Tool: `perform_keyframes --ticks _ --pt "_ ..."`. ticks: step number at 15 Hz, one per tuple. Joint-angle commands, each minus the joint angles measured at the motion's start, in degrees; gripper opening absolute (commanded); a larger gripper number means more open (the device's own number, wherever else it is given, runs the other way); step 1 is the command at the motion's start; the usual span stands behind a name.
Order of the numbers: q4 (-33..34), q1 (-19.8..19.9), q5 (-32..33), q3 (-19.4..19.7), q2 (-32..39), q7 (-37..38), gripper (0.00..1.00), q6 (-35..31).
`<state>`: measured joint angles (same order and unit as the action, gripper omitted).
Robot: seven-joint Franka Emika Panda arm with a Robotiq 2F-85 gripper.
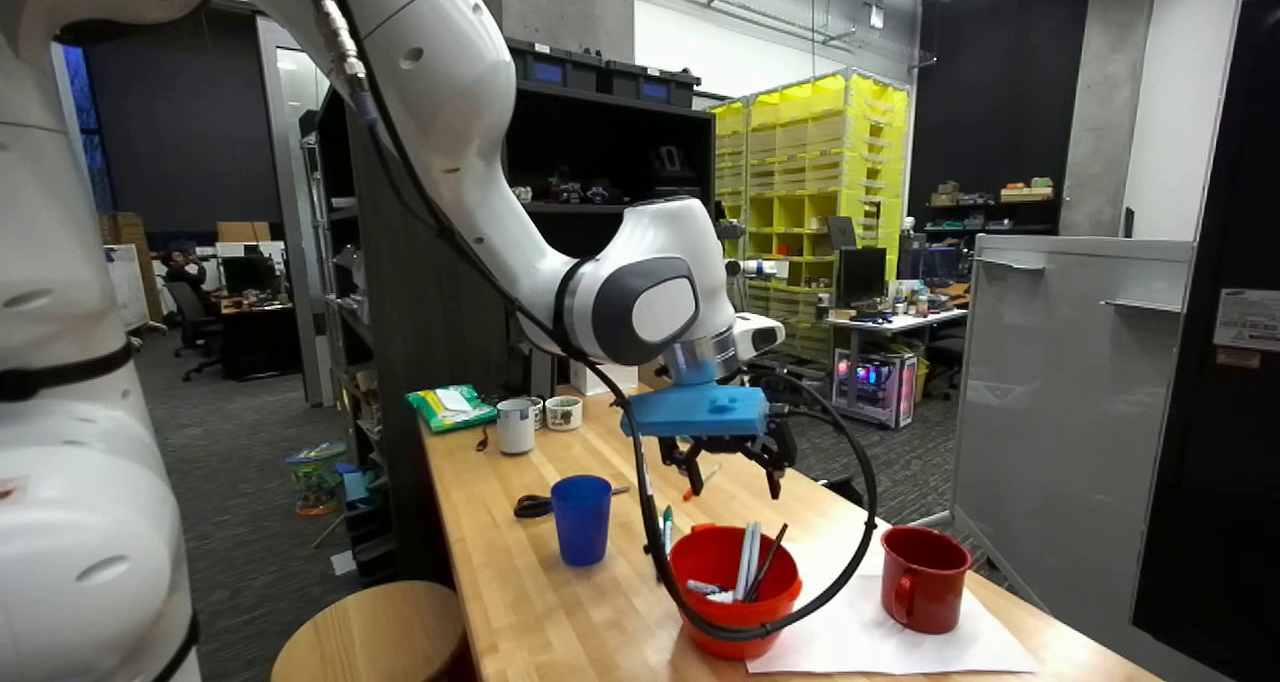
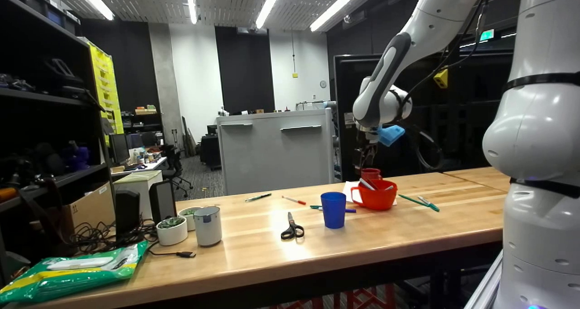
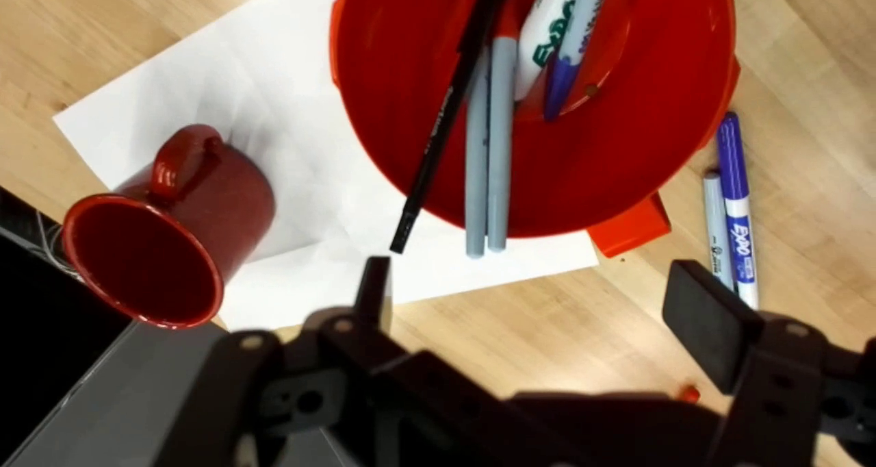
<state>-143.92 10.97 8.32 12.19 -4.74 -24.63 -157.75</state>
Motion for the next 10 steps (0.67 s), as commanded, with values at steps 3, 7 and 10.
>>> perform_keyframes --ticks 3,7,10 --pt "-3.3 0.4 -0.9 0.8 -2.4 2.2 1.00 0.5" --pt "-4.5 0.4 -3.7 1.6 -2.0 1.3 1.00 0.0" --pt "-5.1 0.6 -4.9 2.0 -2.0 1.3 1.00 0.0"
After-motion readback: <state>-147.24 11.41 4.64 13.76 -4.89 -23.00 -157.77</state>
